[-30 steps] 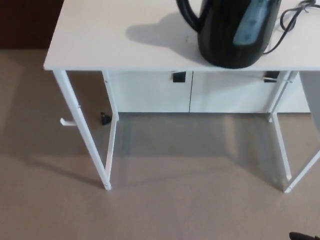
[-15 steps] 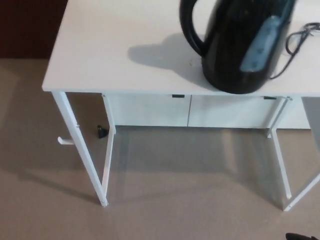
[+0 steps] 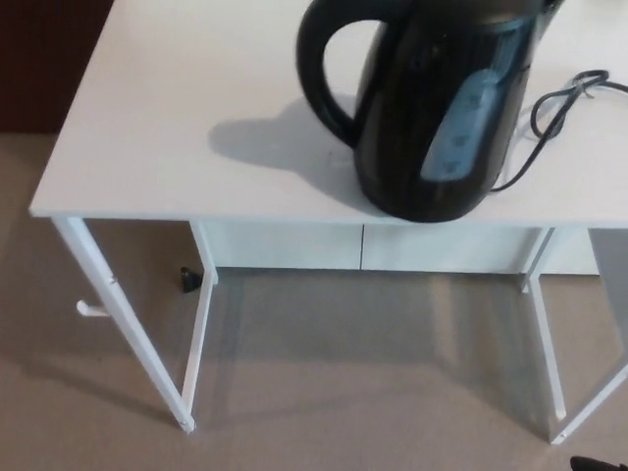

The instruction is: The robot walk towards a table in front and uses its left hand to pick up the pot from the base and places it on the table

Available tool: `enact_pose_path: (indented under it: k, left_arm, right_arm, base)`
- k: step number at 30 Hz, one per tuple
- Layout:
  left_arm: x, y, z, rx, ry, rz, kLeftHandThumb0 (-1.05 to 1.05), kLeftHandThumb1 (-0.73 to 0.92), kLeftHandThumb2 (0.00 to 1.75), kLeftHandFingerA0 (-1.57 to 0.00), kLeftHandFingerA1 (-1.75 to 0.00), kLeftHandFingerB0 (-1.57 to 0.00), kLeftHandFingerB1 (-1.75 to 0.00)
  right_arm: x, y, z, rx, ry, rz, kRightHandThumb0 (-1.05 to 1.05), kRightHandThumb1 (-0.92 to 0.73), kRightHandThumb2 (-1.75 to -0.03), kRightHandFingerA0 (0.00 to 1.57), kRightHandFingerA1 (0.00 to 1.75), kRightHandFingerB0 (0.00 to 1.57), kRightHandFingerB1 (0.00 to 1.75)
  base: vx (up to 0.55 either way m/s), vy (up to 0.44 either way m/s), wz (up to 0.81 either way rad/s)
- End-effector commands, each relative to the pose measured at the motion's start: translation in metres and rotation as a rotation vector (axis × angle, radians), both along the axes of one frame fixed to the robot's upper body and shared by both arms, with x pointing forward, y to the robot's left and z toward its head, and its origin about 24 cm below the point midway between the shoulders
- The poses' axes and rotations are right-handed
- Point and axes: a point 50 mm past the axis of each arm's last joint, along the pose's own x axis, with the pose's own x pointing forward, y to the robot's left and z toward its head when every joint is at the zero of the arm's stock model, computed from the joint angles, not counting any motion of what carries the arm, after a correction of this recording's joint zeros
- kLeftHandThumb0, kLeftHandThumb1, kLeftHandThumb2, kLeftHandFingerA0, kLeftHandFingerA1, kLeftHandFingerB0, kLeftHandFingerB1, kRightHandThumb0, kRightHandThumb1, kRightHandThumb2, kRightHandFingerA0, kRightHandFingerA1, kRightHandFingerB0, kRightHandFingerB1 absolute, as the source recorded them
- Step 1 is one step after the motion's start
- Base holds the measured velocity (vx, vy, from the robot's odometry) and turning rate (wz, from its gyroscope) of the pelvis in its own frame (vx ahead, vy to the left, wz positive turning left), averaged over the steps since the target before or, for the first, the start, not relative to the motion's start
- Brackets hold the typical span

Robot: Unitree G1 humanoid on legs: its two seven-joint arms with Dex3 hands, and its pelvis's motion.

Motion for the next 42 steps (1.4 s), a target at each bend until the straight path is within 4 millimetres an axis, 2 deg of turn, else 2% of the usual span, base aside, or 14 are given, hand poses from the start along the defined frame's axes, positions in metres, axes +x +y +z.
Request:
enact_pose_path:
  k: [1,17,33,42]
  left_arm:
    - [0.0014,0.0062,0.0042,0.035,-0.001,-0.01,-0.08,0.53,0.56,-0.44,-0.4,-0.35,-0.35]
    - [-0.0011,0.0069,0.0035,0.034,0.008,-0.008,-0.07,0.53,0.56,-0.43,-0.39,-0.36,-0.34]
    - [-0.0003,0.0074,0.0041,0.036,0.006,-0.003,-0.09,0.53,0.56,-0.44,-0.39,-0.38,-0.35]
    - [-0.0001,0.0079,0.0047,0.033,-0.002,-0.002,-0.06,0.53,0.55,-0.45,-0.39,-0.38,-0.35]
  right_arm:
    - [0.0024,-0.0002,0.0005,-0.009,-0.001,-0.003,-0.03,-0.42,-0.86,0.35,0.57,0.24,0.52]
    - [0.0,0.0008,-0.0003,-0.011,-0.001,0.0,-0.02,-0.42,-0.86,0.36,0.58,0.25,0.53]
    - [0.002,0.002,-0.0006,-0.027,0.0,0.018,-0.04,-0.41,-0.85,0.35,0.57,0.26,0.53]
    - [0.0045,0.0042,0.0006,-0.047,0.0,0.036,-0.03,-0.42,-0.85,0.35,0.57,0.25,0.52]
  base:
    - [0.19,-0.056,-0.01]
    - [0.18,0.1,-0.04]
    - [0.04,-0.118,0.0]
    - [0.05,0.213,0.0]
